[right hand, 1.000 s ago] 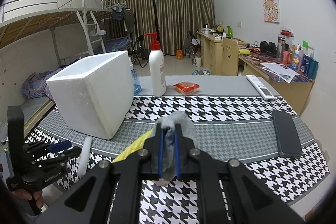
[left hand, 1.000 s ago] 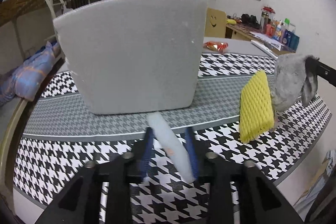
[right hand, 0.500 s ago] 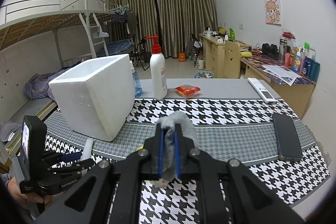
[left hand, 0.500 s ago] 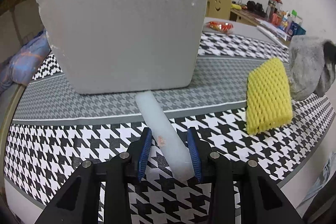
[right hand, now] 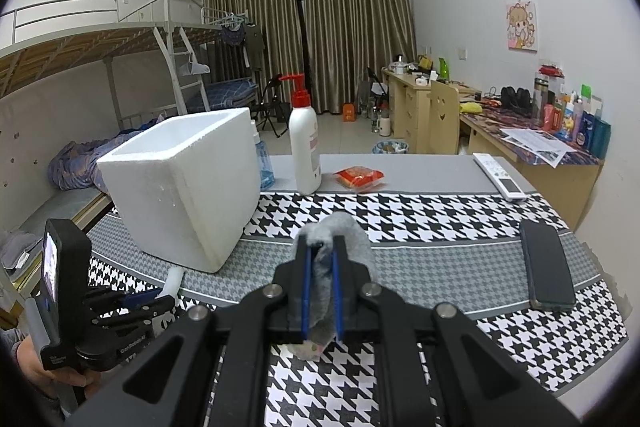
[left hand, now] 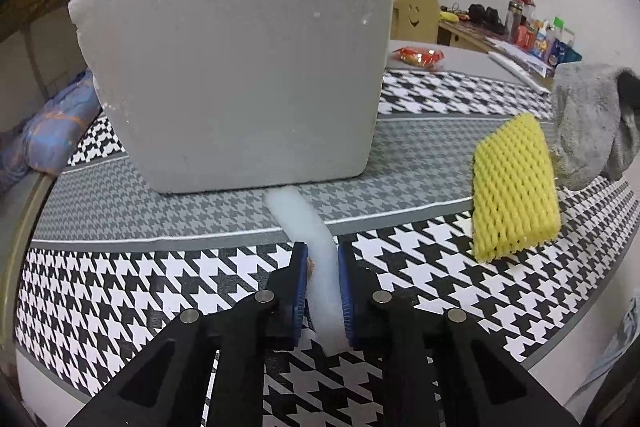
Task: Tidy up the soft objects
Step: 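Lift the sock and foam tube and carry both over the foam box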
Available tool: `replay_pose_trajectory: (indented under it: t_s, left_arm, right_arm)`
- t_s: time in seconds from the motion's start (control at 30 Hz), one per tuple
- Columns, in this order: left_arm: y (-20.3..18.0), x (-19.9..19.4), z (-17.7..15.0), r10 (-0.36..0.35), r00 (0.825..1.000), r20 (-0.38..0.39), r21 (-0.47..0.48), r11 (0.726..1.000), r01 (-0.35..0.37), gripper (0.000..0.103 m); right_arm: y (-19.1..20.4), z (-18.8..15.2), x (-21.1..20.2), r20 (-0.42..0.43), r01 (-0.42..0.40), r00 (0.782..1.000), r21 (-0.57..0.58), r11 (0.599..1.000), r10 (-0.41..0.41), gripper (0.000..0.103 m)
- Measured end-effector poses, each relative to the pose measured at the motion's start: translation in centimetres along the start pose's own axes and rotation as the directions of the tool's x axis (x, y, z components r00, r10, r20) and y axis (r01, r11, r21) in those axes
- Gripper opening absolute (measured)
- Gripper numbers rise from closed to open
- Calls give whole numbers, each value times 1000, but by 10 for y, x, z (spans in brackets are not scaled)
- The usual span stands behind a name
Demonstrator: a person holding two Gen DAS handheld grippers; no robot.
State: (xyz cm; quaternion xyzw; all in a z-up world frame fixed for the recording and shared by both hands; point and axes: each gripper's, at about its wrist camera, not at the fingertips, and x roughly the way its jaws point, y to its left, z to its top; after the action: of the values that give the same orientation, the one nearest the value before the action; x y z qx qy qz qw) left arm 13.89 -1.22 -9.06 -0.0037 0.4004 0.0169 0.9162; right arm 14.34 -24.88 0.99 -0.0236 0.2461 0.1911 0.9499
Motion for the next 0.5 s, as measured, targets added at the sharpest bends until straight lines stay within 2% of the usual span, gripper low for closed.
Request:
replay_pose_trajectory:
  t_s: [0.23,0.5]
  left_arm:
    - [4,-24,-3,-25,997,75,31,999,23,16]
    - [2,-59,-1,-53,981,185,92,995,37,16]
  right_arm:
    - [3,4,-4,9,2,1000,-11,1000,-2,12]
    - [5,9,-8,27,12,1000,-18,1000,-11,12]
